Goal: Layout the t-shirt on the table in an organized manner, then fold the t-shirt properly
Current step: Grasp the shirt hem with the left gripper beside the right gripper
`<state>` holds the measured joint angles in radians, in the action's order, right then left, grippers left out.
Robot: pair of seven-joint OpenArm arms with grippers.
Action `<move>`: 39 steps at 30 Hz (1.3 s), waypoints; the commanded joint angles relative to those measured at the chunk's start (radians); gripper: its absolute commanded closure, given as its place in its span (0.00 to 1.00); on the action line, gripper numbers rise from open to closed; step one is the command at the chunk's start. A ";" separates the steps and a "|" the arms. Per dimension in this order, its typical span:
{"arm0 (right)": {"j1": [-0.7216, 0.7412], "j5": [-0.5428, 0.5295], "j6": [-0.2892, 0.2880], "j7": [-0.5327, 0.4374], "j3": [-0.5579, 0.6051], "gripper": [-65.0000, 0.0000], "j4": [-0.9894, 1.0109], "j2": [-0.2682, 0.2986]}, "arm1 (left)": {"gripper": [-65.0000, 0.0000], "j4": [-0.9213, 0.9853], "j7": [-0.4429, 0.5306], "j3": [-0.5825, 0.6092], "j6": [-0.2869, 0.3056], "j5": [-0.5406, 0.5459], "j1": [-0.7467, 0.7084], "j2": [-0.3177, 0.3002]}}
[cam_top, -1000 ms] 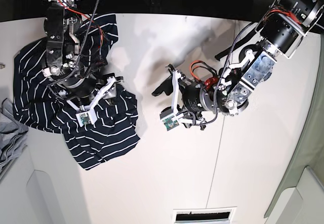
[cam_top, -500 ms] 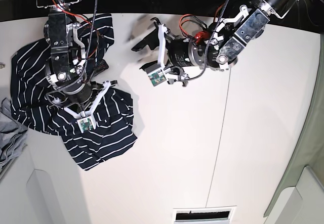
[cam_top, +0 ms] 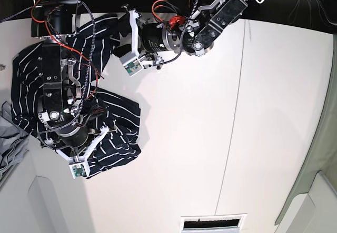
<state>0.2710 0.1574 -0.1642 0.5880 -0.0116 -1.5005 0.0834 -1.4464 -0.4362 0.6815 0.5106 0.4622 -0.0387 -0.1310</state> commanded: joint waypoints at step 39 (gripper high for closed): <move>-0.367 -0.462 -0.158 0.130 -0.260 0.46 -0.317 -0.047 | 0.40 0.066 -0.056 -0.224 -0.099 0.072 0.320 -0.068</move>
<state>-0.1116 -0.2951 -0.3187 0.7452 -0.2703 -1.7962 0.0322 -1.3666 -0.5087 0.4572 0.4038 0.5171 0.2630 -0.2043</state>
